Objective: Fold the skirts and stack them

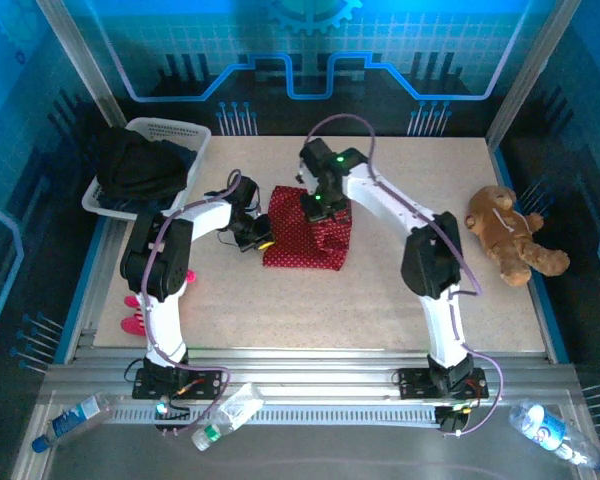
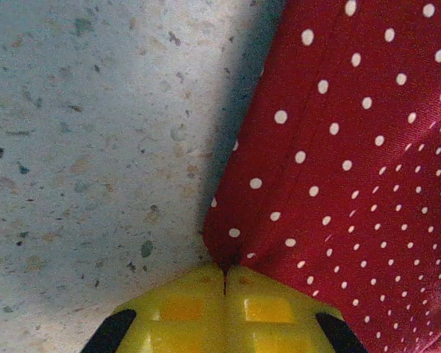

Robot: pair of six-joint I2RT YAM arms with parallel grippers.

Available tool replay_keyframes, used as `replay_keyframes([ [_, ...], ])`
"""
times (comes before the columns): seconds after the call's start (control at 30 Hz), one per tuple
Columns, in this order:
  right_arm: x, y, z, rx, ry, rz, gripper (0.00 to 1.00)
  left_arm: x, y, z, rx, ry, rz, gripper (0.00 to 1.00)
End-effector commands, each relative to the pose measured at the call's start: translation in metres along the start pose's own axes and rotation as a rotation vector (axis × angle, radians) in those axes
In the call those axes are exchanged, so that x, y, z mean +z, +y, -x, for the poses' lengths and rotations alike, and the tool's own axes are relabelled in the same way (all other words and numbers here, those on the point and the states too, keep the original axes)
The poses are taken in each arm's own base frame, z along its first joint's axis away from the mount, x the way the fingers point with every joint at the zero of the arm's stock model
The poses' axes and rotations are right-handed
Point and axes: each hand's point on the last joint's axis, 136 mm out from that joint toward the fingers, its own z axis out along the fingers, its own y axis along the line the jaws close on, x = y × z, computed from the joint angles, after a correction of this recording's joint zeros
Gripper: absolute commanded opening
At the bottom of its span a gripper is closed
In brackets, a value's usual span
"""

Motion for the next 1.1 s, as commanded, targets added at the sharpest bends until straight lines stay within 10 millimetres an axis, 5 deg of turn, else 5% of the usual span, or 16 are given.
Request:
replay_keyframes([
  [0.0, 0.018, 0.034, 0.002, 0.011, 0.048, 0.064, 0.00, 0.001, 0.003, -0.010, -0.018, 0.025, 0.003, 0.00],
  [0.17, 0.041, 0.064, 0.011, -0.007, 0.066, 0.129, 0.00, 0.004, 0.003, -0.012, -0.023, 0.037, -0.003, 0.00],
  [0.5, 0.060, 0.041, 0.011, 0.101, 0.083, 0.039, 0.01, 0.004, 0.003, -0.016, -0.044, 0.050, -0.021, 0.00],
  [0.63, 0.068, 0.051, 0.014, 0.155, 0.081, 0.105, 0.05, -0.003, 0.000, -0.016, -0.040, 0.046, -0.023, 0.00],
  [0.7, 0.068, 0.060, 0.018, 0.177, 0.070, 0.150, 0.09, -0.013, 0.000, -0.012, -0.036, 0.018, -0.013, 0.09],
  [0.8, 0.054, 0.066, 0.031, 0.184, -0.001, 0.189, 0.22, -0.036, 0.013, -0.002, -0.065, -0.072, 0.067, 0.22],
  [1.07, -0.003, 0.068, 0.054, 0.143, -0.161, 0.301, 0.44, -0.092, 0.034, 0.011, -0.101, -0.286, 0.143, 0.29],
])
